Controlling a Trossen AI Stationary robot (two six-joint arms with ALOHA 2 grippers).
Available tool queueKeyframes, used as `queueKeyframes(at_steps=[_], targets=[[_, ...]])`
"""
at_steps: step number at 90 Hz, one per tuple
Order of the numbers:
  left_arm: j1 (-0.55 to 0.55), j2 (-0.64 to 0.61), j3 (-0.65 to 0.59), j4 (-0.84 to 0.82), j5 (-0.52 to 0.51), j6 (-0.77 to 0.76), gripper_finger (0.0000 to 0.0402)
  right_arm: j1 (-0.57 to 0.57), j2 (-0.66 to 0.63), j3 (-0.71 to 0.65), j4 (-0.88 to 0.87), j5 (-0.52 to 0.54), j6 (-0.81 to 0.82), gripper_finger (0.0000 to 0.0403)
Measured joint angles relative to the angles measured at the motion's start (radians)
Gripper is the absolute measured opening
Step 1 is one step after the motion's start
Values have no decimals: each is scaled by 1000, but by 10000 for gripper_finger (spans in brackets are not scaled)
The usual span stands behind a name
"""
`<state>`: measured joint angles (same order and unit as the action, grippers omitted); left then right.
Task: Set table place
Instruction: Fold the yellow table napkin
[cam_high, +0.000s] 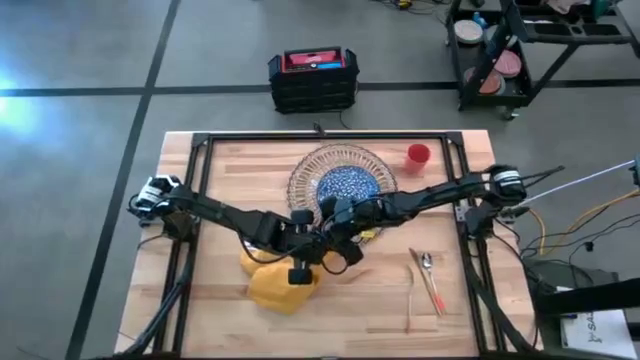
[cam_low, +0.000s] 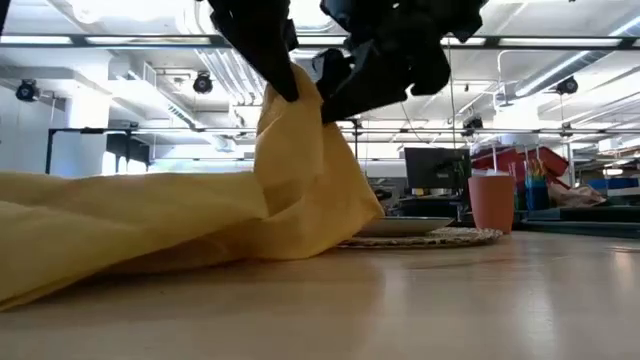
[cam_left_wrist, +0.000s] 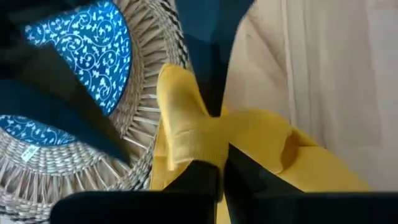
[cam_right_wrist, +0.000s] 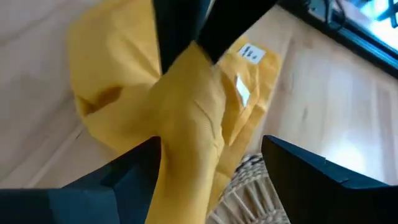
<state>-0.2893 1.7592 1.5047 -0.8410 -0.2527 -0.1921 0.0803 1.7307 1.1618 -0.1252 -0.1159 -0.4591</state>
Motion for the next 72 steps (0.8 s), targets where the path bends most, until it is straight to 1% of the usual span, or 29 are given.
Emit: queueKeyframes(at_steps=[7, 13, 20, 26, 30, 39, 45, 61, 72], targets=[[0, 0, 0, 1, 0, 0, 0, 0, 5, 0, 0, 0, 20, 220], [0, 0, 0, 2, 0, 0, 0, 0, 6, 0, -2, 0, 27, 181], [0, 0, 0, 2, -1, 0, 0, 0, 5, 0, 1, 0, 31, 116], [1, 0, 0, 1, -7, 1, 0, 0, 3, 0, -5, -2, 35, 44], [2, 0, 0, 1, -31, 1, 0, 0, 1, -1, -10, -15, 39, 19], [2, -5, 0, -7, -105, -2, 0, 0, 0, 1, -14, -18, 88, 4], [2, -14, 0, -18, -131, -8, 0, 0, -1, 1, -23, -1, 112, 1], [2, -41, 15, -50, -121, 13, 1, 0, -32, 1, -56, 107, 140, 0], [-7, -57, 48, -61, -106, 26, 17, 0, -65, 1, -97, 203, 147, 0]])
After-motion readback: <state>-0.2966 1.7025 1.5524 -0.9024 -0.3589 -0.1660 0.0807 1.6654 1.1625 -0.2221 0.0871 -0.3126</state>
